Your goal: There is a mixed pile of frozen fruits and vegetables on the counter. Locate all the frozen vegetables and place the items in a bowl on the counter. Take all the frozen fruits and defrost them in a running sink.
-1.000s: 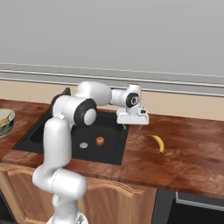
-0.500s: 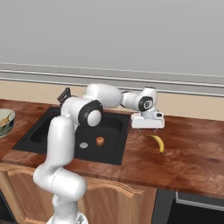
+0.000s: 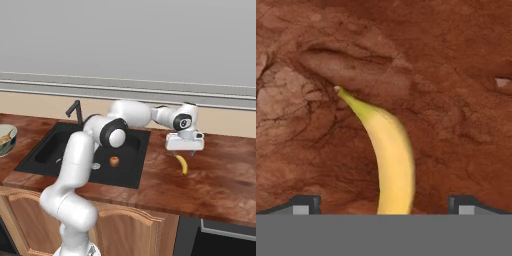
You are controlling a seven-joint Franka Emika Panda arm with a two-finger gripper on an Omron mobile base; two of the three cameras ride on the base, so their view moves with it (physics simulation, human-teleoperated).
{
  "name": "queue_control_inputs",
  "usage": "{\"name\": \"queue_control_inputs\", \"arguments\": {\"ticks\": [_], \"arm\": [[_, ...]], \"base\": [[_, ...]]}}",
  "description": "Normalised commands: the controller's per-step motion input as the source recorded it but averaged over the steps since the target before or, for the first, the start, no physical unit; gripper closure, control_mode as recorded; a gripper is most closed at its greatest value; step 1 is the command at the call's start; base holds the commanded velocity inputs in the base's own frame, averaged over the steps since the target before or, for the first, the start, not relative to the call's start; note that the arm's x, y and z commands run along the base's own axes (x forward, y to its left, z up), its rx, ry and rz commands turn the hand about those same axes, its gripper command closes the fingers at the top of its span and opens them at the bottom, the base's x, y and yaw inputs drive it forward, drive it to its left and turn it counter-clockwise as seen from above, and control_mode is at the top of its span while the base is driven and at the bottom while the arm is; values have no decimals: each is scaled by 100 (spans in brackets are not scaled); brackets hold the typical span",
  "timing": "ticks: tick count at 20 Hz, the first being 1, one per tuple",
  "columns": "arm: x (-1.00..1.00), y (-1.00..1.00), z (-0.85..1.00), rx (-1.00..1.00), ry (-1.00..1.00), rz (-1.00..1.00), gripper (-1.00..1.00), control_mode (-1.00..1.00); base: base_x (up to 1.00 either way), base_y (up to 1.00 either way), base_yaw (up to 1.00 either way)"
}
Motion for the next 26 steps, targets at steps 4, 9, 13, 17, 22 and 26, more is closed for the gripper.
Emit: {"name": "queue_control_inputs", "arguments": {"ticks": [4,9,13,17,22,26], "arm": [[0,-8,-39,0,-9,4,-100,-100],[-1,-4,-45,0,-8,3,-100,-100],[-17,6,-31,-1,0,1,-100,-100],[-6,11,-30,-1,3,1,-100,-100],[0,13,-28,0,1,0,100,-100],[-14,9,-29,1,-1,-2,100,-100]], "base": [[0,0,0],[0,0,0],[0,0,0],[0,0,0],[0,0,0],[0,0,0]]}}
